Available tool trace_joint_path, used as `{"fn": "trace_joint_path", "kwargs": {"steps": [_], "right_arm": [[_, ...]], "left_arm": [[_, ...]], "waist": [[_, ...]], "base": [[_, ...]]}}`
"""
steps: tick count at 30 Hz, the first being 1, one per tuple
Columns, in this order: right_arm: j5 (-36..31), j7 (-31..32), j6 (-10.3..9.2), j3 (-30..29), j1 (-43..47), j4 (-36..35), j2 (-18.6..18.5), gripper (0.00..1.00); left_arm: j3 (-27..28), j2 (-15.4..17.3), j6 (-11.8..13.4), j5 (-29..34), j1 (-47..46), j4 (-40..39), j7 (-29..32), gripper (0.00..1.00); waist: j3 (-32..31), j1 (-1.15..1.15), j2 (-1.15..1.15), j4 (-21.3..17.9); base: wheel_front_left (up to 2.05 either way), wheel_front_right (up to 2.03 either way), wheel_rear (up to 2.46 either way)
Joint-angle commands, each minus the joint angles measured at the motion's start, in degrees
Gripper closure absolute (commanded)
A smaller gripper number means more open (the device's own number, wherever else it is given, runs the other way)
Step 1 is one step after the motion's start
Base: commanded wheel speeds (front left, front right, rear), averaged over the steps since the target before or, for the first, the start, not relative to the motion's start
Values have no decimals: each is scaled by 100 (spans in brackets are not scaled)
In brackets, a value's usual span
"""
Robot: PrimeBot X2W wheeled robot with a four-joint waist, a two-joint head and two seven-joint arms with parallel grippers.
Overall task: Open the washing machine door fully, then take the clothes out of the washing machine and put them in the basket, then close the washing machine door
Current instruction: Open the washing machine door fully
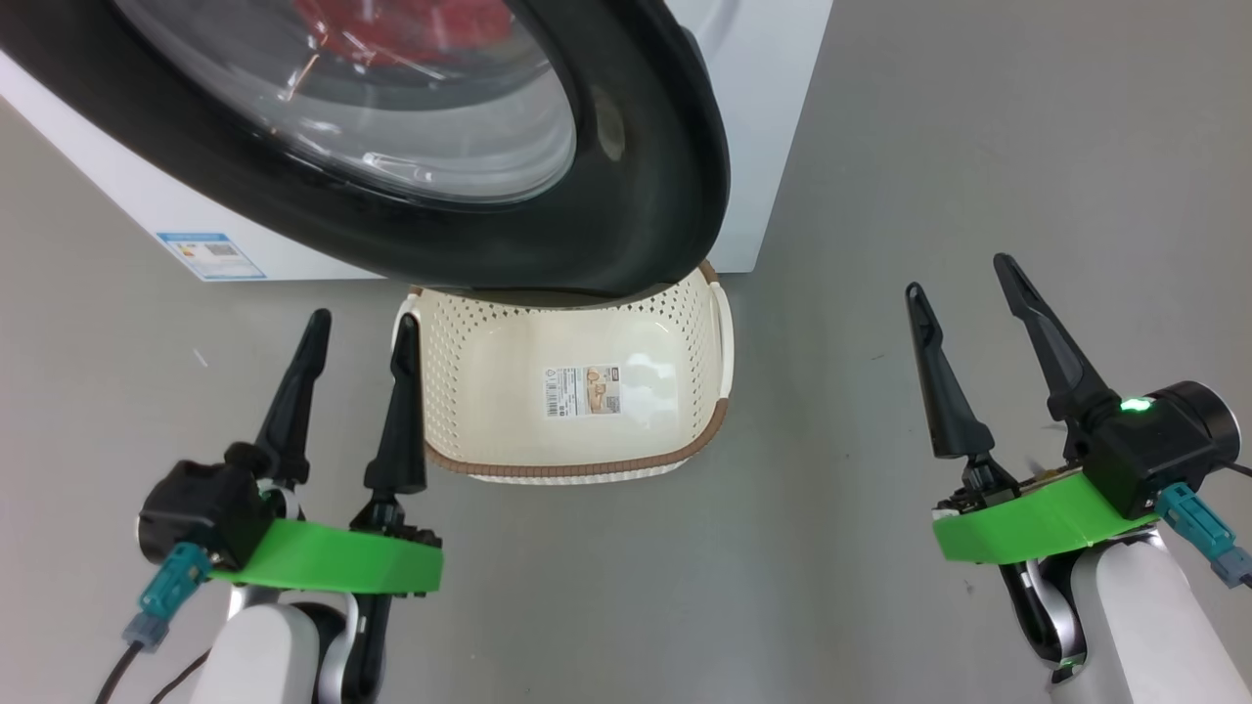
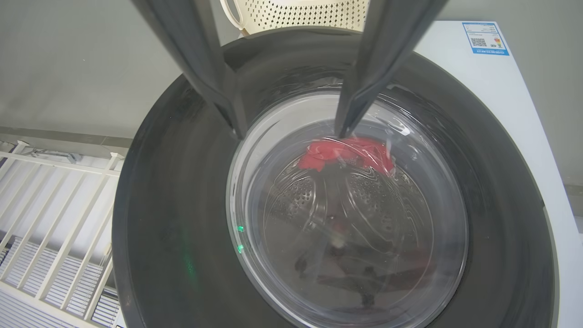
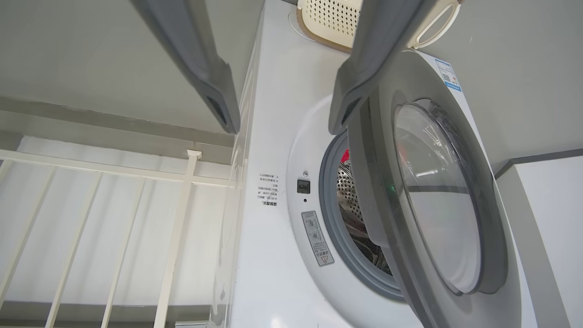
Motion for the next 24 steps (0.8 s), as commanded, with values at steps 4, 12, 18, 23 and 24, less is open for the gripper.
{"fn": "trace_joint_path", "kwargs": {"steps": [4,12,18,23,24], "right_arm": [[110,-36,26,141,110,-110,21,0],[159,-36,26,251,33,64,21,100],[551,-36,26,345,-273,163,21,100],[2101,-36,26,363,-692,636,21,100],[2534,-36,26,427,-806,789,21,100]], "left_arm": [[203,101,27,36,76,-179,-34,0],[178,101,4,72,89,-146,-34,0],[133,101,31,71,104,-181,-34,0],[77,101,30,95,88,-192,-34,0],[70,101,31,97,86,-192,-34,0]], "waist": [[6,0,0,-17],[-25,0,0,-15],[-47,0,0,26],[-35,0,0,97],[-33,0,0,113]], "base": [[0,0,0],[0,0,0],[0,0,0],[0,0,0],[0,0,0]]}}
